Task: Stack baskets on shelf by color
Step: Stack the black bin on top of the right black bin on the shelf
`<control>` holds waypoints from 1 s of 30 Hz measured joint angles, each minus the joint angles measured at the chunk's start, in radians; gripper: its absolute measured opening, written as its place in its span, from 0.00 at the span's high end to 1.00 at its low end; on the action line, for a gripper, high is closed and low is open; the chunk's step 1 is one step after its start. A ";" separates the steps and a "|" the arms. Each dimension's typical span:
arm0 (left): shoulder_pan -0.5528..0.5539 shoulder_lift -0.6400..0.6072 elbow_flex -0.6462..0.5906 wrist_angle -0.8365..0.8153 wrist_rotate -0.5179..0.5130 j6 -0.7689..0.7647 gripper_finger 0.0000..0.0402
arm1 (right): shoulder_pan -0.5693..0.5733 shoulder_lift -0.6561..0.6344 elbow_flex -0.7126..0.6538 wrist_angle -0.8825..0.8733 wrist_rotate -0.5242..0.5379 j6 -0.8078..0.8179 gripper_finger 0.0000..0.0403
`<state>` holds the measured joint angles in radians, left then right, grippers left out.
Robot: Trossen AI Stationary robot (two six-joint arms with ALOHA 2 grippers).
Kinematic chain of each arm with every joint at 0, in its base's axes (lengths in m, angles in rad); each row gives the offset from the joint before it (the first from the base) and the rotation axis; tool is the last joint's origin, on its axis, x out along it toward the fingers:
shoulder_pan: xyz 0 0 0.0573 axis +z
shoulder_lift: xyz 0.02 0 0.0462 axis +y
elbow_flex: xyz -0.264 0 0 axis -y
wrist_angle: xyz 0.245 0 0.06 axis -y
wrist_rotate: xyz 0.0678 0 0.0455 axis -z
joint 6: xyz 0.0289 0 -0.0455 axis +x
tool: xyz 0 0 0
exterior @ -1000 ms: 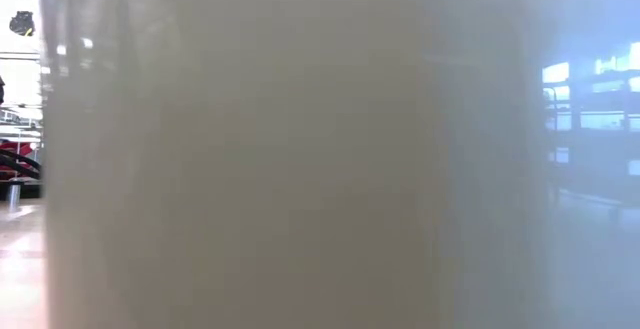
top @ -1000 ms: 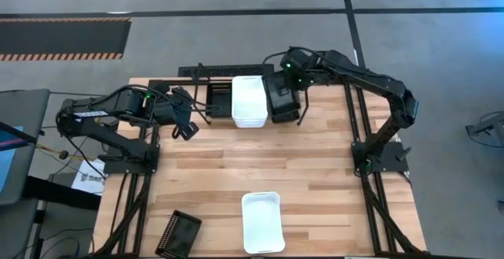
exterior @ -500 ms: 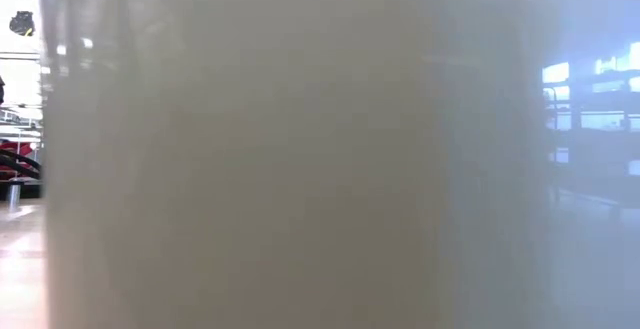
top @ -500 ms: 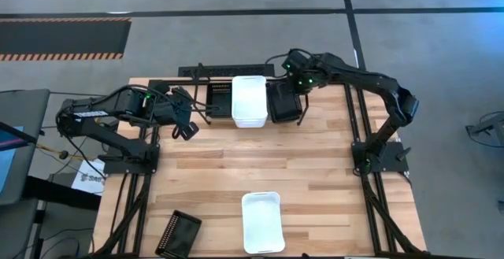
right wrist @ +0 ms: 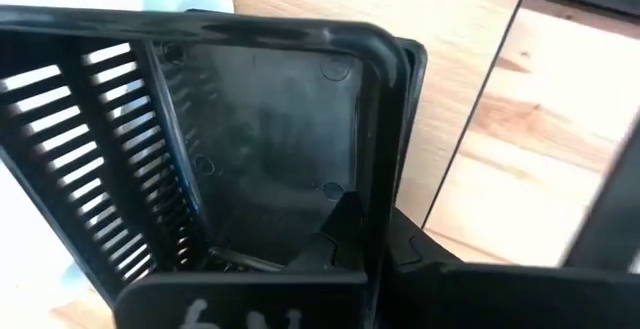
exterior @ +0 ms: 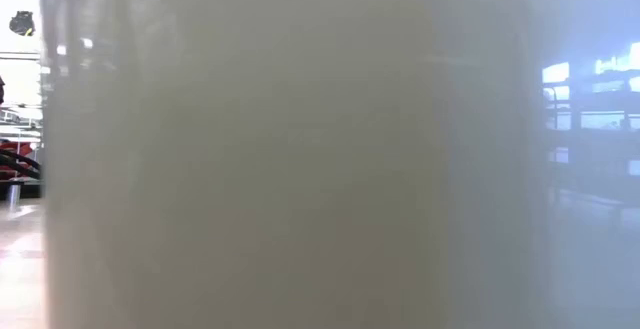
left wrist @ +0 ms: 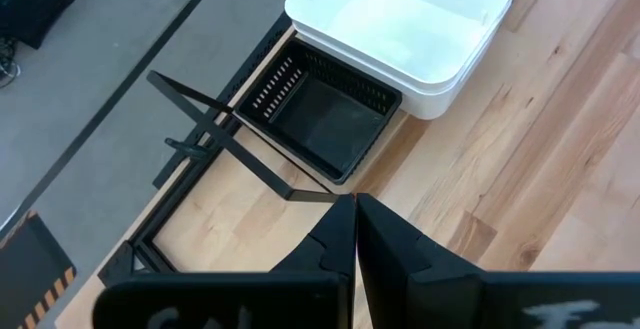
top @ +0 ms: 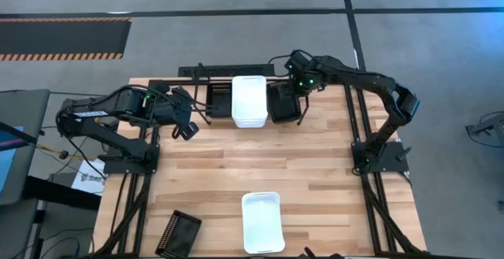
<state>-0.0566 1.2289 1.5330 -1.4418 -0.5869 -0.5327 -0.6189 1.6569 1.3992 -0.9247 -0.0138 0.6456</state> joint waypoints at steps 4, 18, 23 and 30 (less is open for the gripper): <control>0.000 0.000 0.000 0.000 -0.001 -0.001 1.00 | -0.006 0.000 -0.024 0.010 -0.019 -0.006 0.99; 0.000 0.000 0.000 0.001 -0.003 -0.014 1.00 | -0.002 -0.002 -0.039 0.054 0.013 -0.026 0.86; 0.000 0.000 0.000 0.001 -0.003 -0.014 1.00 | -0.002 -0.001 -0.031 0.044 0.048 -0.026 0.81; 0.000 0.000 0.000 0.001 -0.003 -0.014 1.00 | -0.004 0.002 0.042 0.029 0.097 -0.031 0.79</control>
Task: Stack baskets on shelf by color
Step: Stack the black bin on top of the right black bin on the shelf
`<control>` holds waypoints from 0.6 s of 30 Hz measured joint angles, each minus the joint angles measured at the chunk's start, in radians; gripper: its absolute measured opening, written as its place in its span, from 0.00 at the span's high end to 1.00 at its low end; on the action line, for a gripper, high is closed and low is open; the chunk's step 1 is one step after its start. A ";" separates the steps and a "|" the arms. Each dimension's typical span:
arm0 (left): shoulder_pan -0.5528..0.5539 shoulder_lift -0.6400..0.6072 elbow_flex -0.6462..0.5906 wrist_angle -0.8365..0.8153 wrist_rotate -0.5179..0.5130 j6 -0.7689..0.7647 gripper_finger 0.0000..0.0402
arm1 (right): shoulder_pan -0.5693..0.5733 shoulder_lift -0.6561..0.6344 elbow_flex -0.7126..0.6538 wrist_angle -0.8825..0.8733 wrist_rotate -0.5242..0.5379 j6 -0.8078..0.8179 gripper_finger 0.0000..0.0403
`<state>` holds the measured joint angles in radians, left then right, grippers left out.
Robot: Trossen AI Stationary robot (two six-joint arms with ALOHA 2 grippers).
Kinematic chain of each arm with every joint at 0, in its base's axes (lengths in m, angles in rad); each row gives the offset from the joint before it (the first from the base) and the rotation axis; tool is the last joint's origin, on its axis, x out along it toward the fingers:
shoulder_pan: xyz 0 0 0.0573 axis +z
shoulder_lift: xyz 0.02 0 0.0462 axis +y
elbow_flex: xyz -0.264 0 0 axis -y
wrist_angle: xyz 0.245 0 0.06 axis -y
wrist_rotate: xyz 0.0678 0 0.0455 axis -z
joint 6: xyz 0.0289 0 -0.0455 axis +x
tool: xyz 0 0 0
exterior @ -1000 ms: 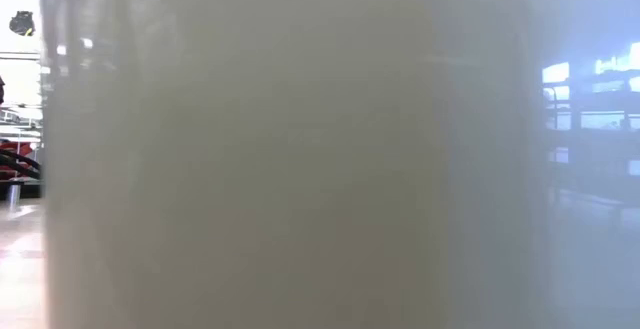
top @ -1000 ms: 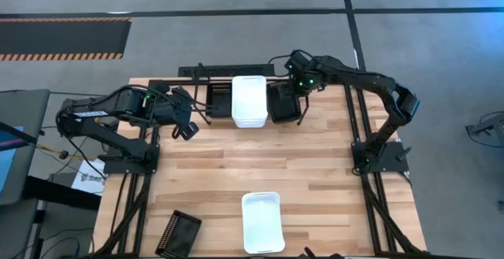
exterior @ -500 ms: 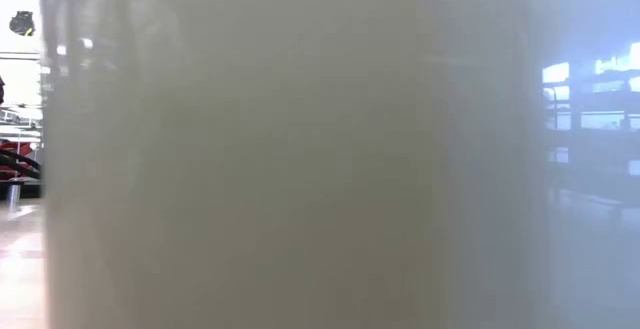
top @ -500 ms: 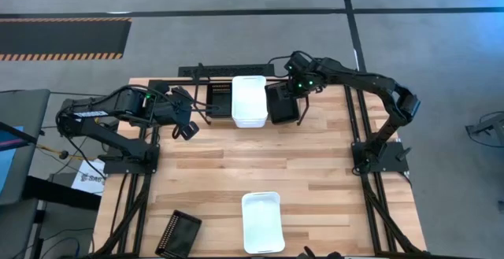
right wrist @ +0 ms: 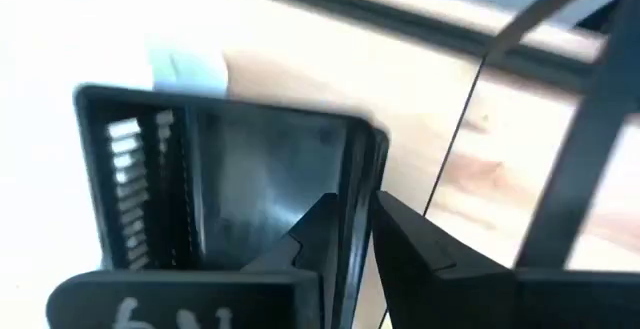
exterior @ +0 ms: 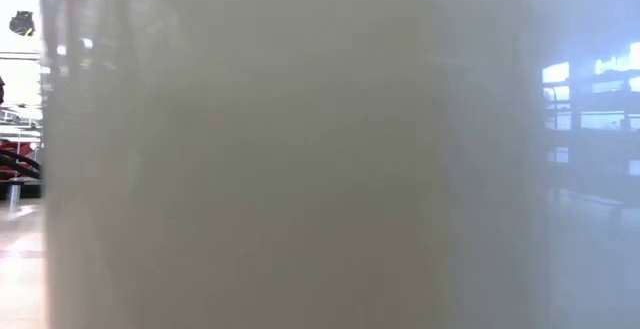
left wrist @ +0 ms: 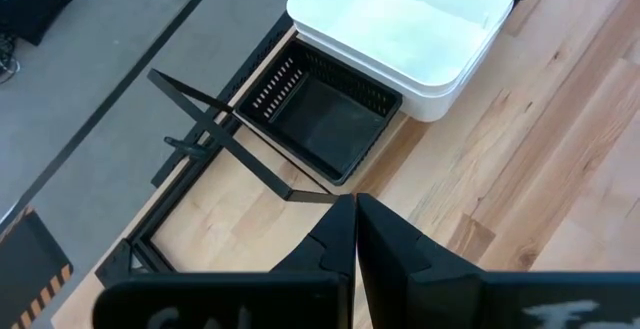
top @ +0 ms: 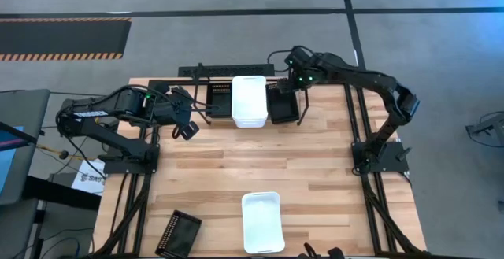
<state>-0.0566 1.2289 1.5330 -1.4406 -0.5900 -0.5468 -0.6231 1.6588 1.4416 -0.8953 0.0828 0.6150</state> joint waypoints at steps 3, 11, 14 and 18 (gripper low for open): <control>0.000 0.000 0.000 0.000 0.000 0.001 1.00 | 0.001 -0.001 0.046 -0.010 0.000 -0.017 0.78; 0.000 0.000 0.000 0.000 0.000 0.005 1.00 | 0.067 -0.001 0.192 -0.152 -0.001 -0.083 0.81; 0.000 0.000 0.000 0.000 0.000 0.005 1.00 | 0.087 -0.002 0.212 -0.157 0.002 -0.116 0.86; 0.000 0.000 0.000 0.000 0.000 0.005 1.00 | 0.067 -0.002 0.215 -0.156 0.013 -0.150 0.94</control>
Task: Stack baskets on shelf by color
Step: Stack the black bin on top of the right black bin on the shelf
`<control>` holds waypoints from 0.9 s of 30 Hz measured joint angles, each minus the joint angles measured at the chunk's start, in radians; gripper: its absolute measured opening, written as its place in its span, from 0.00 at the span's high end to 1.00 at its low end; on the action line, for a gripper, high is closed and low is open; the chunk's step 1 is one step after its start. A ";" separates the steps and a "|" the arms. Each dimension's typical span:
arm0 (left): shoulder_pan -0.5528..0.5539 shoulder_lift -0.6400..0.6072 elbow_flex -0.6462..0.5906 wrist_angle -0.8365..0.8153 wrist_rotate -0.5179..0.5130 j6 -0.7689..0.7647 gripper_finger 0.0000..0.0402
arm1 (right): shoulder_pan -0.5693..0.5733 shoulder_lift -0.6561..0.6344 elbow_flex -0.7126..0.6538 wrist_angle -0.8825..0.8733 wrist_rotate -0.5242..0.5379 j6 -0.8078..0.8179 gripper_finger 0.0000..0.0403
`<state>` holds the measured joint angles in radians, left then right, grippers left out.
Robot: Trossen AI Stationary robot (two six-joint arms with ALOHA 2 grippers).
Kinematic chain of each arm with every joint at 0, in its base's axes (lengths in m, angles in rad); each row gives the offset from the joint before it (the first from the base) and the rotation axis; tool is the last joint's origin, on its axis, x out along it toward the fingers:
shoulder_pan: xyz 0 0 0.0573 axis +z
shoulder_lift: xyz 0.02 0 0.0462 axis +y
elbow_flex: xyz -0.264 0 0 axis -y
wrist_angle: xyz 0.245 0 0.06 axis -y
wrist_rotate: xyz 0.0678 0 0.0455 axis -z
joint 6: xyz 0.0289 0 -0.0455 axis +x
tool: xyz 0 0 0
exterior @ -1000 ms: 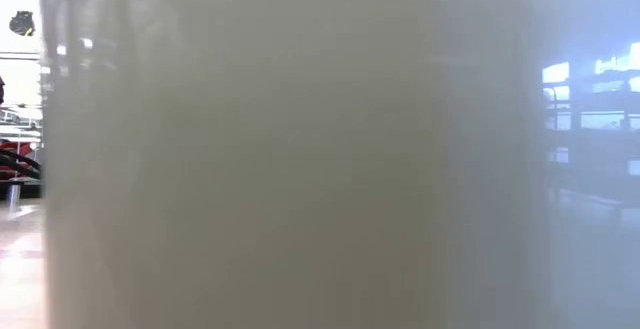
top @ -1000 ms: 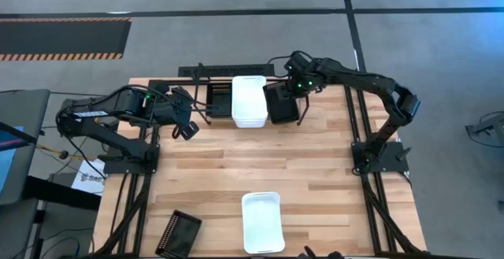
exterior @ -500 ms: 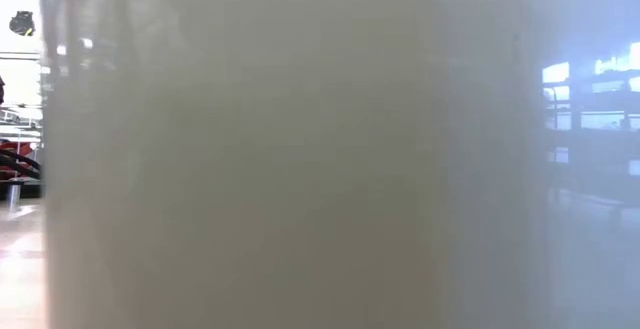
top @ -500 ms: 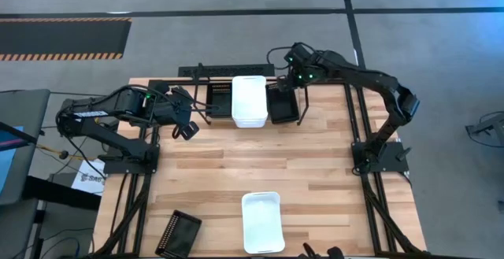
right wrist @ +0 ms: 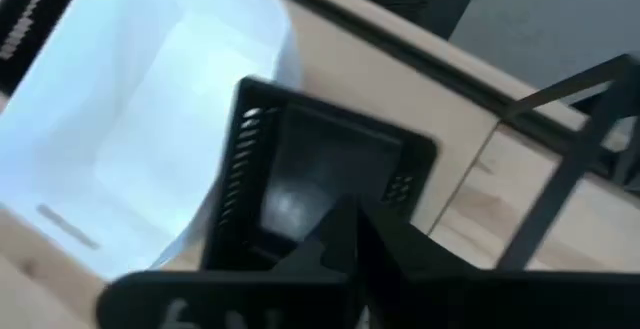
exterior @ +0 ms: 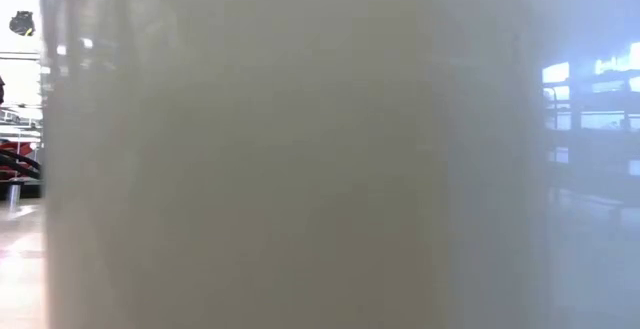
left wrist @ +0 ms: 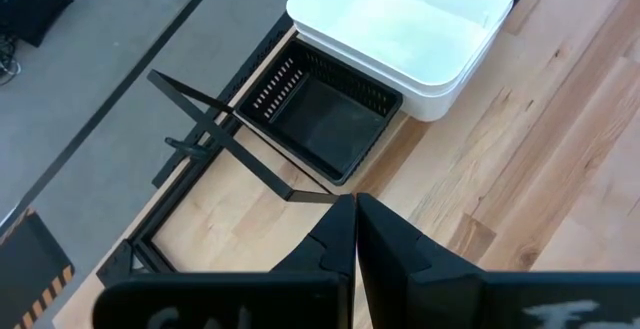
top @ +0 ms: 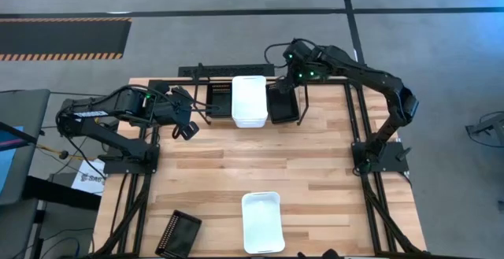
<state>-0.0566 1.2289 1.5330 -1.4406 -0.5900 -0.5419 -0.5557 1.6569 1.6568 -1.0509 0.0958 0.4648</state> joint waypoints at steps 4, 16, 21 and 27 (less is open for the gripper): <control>0.000 0.000 0.000 0.000 0.000 0.000 1.00 | -0.024 0.011 0.001 0.011 -0.020 -0.006 0.98; 0.000 0.000 0.000 0.000 0.003 -0.006 1.00 | -0.049 0.186 0.001 0.069 -0.098 -0.089 0.99; 0.000 0.000 0.000 0.000 0.004 -0.012 1.00 | -0.078 0.236 0.001 0.071 -0.091 -0.133 0.99; 0.000 0.000 0.000 0.000 0.003 -0.012 1.00 | -0.124 0.248 0.001 0.075 -0.091 -0.134 0.99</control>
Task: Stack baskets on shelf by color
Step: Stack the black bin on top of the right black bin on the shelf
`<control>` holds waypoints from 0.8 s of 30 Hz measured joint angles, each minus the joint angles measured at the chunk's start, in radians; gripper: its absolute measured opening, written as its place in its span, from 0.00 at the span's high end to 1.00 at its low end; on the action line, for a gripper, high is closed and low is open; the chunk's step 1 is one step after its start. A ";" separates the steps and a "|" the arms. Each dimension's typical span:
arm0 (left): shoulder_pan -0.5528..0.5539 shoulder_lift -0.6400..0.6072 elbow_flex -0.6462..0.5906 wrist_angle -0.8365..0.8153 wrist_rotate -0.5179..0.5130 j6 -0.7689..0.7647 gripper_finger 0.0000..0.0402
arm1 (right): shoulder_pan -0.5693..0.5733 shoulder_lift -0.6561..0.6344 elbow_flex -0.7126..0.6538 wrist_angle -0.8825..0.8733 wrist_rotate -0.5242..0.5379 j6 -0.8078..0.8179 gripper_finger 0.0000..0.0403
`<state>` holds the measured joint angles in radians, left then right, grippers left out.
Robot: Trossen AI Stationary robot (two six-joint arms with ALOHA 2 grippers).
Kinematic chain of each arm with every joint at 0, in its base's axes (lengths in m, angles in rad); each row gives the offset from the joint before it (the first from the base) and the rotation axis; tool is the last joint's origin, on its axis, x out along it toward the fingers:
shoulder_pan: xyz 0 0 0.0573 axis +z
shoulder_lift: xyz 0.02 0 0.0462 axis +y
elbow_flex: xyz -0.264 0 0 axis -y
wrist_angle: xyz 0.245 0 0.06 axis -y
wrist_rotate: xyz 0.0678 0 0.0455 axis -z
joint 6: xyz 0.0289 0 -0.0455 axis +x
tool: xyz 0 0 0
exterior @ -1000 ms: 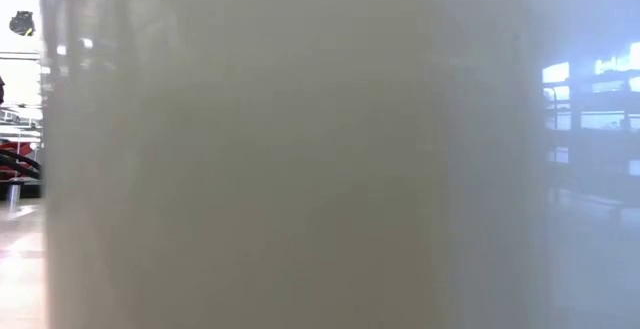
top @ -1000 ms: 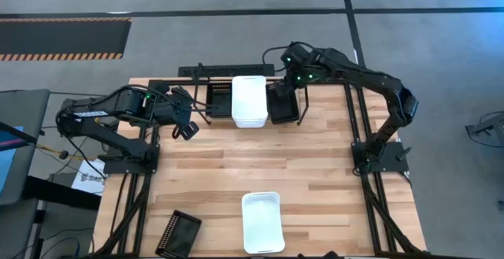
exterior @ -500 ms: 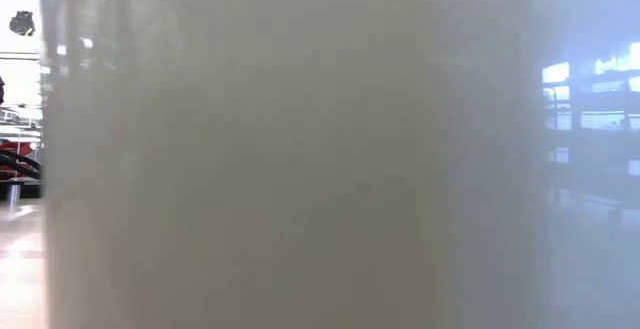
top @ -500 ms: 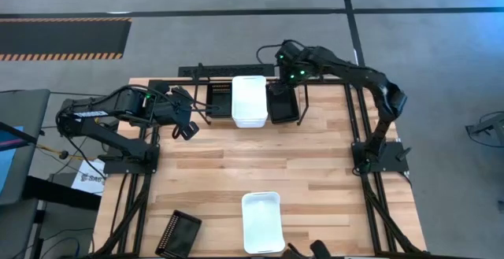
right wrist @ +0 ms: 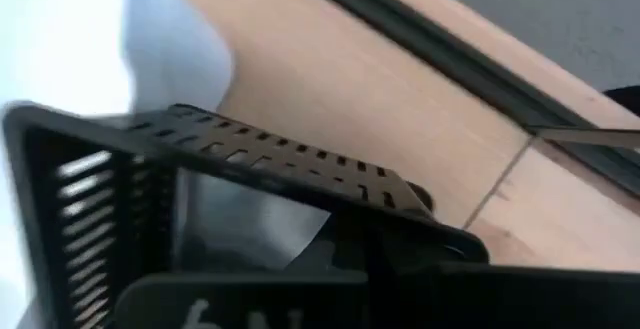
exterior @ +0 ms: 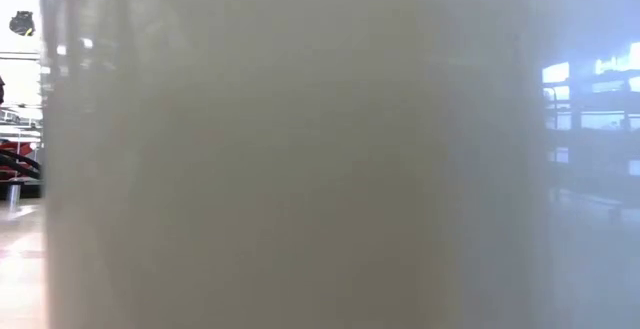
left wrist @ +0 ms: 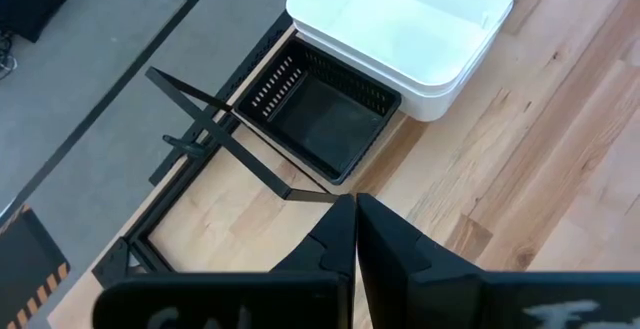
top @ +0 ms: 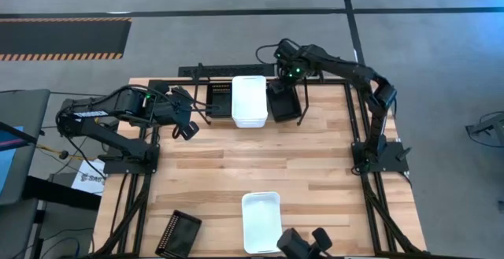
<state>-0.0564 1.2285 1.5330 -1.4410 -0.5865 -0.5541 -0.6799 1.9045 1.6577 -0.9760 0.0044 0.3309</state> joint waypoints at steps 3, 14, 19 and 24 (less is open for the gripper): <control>0.000 0.000 0.000 0.000 -0.001 0.000 1.00 | -0.017 0.000 0.000 -0.007 -0.001 0.016 0.99; 0.000 0.000 0.000 0.000 -0.003 0.000 1.00 | 0.039 -0.006 0.000 -0.002 -0.003 0.053 1.00; 0.000 0.000 0.000 0.000 -0.003 0.000 1.00 | 0.076 -0.006 0.050 -0.004 0.010 0.052 1.00; 0.000 0.000 0.000 0.000 -0.003 0.000 1.00 | 0.107 -0.007 0.158 -0.038 0.043 0.031 1.00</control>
<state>-0.0564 1.2285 1.5331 -1.4406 -0.5900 -0.5541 -0.5727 1.8975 1.8157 -1.0137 0.0479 0.3619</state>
